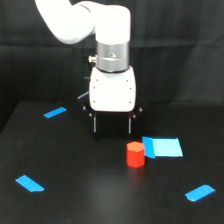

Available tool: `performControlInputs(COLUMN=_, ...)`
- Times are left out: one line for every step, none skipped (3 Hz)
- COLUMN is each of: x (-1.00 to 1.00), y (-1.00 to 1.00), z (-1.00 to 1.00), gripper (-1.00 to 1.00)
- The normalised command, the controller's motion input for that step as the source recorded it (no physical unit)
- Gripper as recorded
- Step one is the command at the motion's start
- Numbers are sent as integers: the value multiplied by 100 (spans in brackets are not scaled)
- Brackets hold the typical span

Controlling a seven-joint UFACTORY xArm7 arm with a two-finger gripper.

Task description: Pick up the red object from the table

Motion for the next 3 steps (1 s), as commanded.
performControlInputs(x=74, y=-62, z=-21, gripper=88)
performControlInputs(x=6, y=-81, z=14, gripper=100)
performControlInputs(x=-3, y=-53, z=-17, gripper=92)
